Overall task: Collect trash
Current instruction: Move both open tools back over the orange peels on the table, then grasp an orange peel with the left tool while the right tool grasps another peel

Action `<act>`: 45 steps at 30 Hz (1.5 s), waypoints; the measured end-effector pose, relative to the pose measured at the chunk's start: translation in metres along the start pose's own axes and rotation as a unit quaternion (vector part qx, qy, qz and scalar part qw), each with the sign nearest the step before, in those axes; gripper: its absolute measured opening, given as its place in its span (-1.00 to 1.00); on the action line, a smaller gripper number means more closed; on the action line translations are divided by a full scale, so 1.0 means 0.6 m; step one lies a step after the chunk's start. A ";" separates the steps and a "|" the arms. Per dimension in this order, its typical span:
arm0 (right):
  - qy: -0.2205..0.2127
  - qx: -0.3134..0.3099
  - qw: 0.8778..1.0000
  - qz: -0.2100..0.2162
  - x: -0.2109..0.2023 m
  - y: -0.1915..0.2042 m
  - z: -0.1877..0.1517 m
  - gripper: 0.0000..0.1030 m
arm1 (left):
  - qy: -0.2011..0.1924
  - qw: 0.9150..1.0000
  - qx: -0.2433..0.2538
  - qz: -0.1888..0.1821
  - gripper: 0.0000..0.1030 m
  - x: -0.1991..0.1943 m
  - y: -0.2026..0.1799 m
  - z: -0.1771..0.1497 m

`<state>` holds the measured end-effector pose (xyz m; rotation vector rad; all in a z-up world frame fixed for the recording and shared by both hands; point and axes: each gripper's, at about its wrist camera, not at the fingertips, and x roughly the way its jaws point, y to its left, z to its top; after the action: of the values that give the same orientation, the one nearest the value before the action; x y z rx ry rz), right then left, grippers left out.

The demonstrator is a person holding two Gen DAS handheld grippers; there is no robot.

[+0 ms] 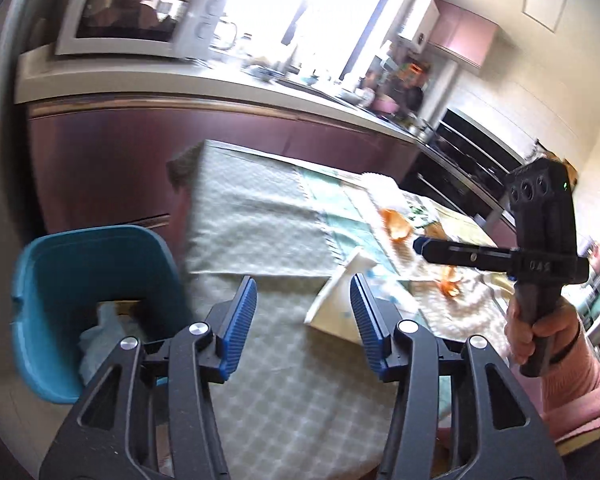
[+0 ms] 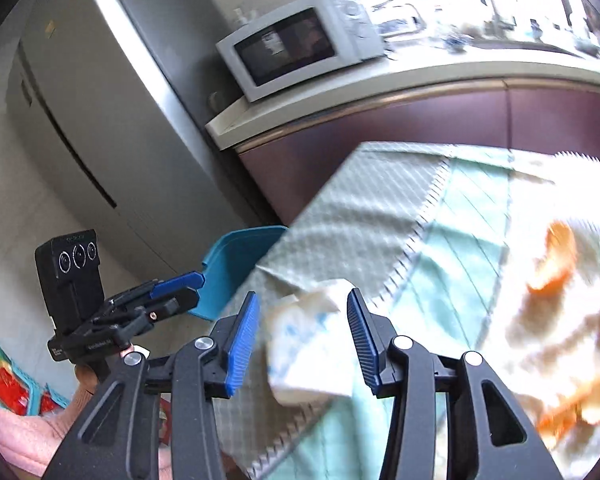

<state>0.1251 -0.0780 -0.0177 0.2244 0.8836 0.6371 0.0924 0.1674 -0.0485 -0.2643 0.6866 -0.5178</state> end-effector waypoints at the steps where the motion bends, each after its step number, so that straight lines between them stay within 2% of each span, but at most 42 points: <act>1: -0.001 0.011 1.000 -0.003 -0.010 -0.015 -0.014 -0.16 | 0.008 1.000 0.006 -0.006 -0.01 0.010 -0.013 0.001; 7: -0.021 0.077 0.997 -0.022 -0.067 -0.092 -0.078 -0.16 | 0.054 0.998 0.001 -0.040 0.07 0.078 -0.044 0.001; 9: -0.027 0.093 0.995 -0.026 -0.084 -0.113 -0.093 -0.16 | 0.069 0.996 -0.004 -0.054 0.22 0.095 -0.048 0.002; 11: -0.034 0.104 0.993 -0.033 -0.099 -0.132 -0.108 -0.16 | 0.079 0.996 -0.010 -0.046 0.22 0.110 -0.045 -0.001; 17: -0.061 0.138 0.986 -0.064 -0.146 -0.187 -0.140 -0.16 | 0.102 0.993 0.004 -0.059 0.22 0.135 -0.061 -0.008; 22: -0.083 0.159 0.978 -0.110 -0.174 -0.223 -0.147 -0.16 | 0.117 0.991 0.026 -0.057 0.01 0.147 -0.088 -0.013; 24: -0.091 0.169 0.973 -0.128 -0.181 -0.239 -0.148 -0.16 | 0.123 0.990 0.029 -0.061 -0.24 0.150 -0.094 -0.016; 26: -0.093 0.184 0.969 -0.136 -0.181 -0.260 -0.149 -0.15 | 0.125 0.990 0.034 -0.058 -0.29 0.150 -0.100 -0.020; 32: -0.093 0.208 0.965 -0.132 -0.164 -0.295 -0.146 -0.15 | 0.118 0.990 0.043 -0.065 -0.50 0.138 -0.116 -0.022; 39: -0.090 0.210 0.966 -0.120 -0.148 -0.298 -0.139 -0.15 | 0.102 0.991 0.044 -0.075 -0.72 0.117 -0.128 -0.020; 40: -0.089 0.209 0.967 -0.119 -0.147 -0.297 -0.139 -0.18 | 0.099 0.991 0.045 -0.076 -0.73 0.115 -0.129 -0.020; 42: -0.084 0.207 0.967 -0.121 -0.145 -0.295 -0.139 -0.41 | 0.093 0.991 0.047 -0.078 -0.77 0.109 -0.133 -0.020; 45: -0.081 0.211 0.967 -0.115 -0.142 -0.297 -0.143 -0.60 | 0.088 0.992 0.046 -0.081 -0.80 0.100 -0.137 -0.019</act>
<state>0.0944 -0.2770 -0.0934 0.5408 0.8632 0.2039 0.0944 0.0651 -0.0564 -0.1901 0.8141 -0.7323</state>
